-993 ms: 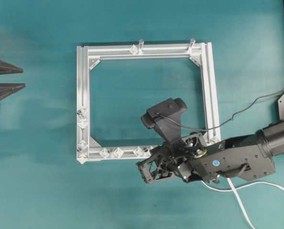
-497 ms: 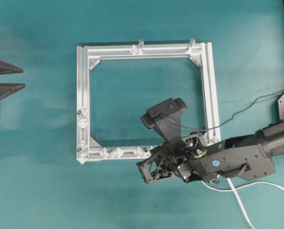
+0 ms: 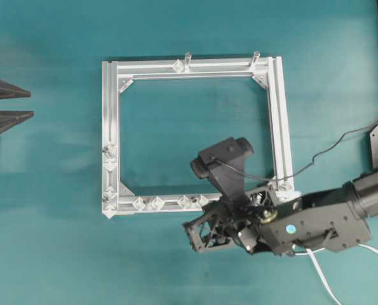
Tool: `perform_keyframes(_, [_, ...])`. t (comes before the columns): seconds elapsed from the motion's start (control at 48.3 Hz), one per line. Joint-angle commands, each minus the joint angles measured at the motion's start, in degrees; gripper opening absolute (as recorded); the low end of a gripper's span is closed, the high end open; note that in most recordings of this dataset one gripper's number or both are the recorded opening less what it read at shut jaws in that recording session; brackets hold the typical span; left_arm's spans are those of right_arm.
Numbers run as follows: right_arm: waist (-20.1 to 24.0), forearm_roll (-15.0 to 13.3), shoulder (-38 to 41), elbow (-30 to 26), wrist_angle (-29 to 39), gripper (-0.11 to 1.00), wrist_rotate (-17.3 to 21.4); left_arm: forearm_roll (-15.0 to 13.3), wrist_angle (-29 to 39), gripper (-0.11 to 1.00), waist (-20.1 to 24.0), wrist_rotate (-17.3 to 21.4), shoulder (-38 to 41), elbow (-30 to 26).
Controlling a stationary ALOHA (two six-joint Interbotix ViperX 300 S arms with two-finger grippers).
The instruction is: Move the cable alternately left and right between 8 closely spaced pins so it hooks onto each one.
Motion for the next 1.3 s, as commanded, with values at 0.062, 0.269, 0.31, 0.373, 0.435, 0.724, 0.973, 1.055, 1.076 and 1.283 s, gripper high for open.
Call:
perform_keyframes(0.062, [2.2,0.1,-0.1,-1.8,0.1,0.13,2.5,0.2,-0.5,0.52,0.2,-0.5,0.4,-0.5])
perform_keyframes(0.269, [4.0,0.1,1.3,-4.3,1.6,0.13,3.7,0.2,-0.4,0.53,0.2,-0.5,0.4,-0.5])
perform_keyframes(0.31, [4.1,0.1,1.6,-4.8,2.1,0.13,3.7,0.2,-0.4,0.53,0.2,-0.5,0.4,-0.5])
perform_keyframes(0.373, [4.3,0.1,1.8,-5.6,3.1,0.13,3.7,0.2,-0.4,0.52,0.2,-0.5,0.4,-0.5])
perform_keyframes(0.435, [4.4,-0.1,2.0,-6.2,4.0,0.13,3.6,0.2,-0.4,0.52,0.2,-0.4,0.4,-0.6])
perform_keyframes(0.724, [4.0,-2.7,3.3,-9.2,4.7,0.13,3.1,0.2,-0.4,0.53,0.3,-0.4,0.4,-0.6])
perform_keyframes(0.973, [2.5,-2.8,6.1,-12.9,2.6,0.13,-1.4,0.2,-0.4,0.52,0.3,-0.5,0.4,-0.5])
perform_keyframes(1.055, [1.9,-2.8,7.0,-14.3,1.8,0.13,-3.3,0.2,-0.4,0.52,0.2,-0.4,0.4,-0.6])
perform_keyframes(1.076, [1.8,-2.7,7.3,-14.7,1.8,0.13,-3.8,0.2,-0.4,0.52,0.2,-0.5,0.4,-0.5])
perform_keyframes(1.283, [1.1,-2.6,9.1,-17.1,1.4,0.13,-5.0,0.2,-0.4,0.52,0.2,-0.5,0.3,-0.5])
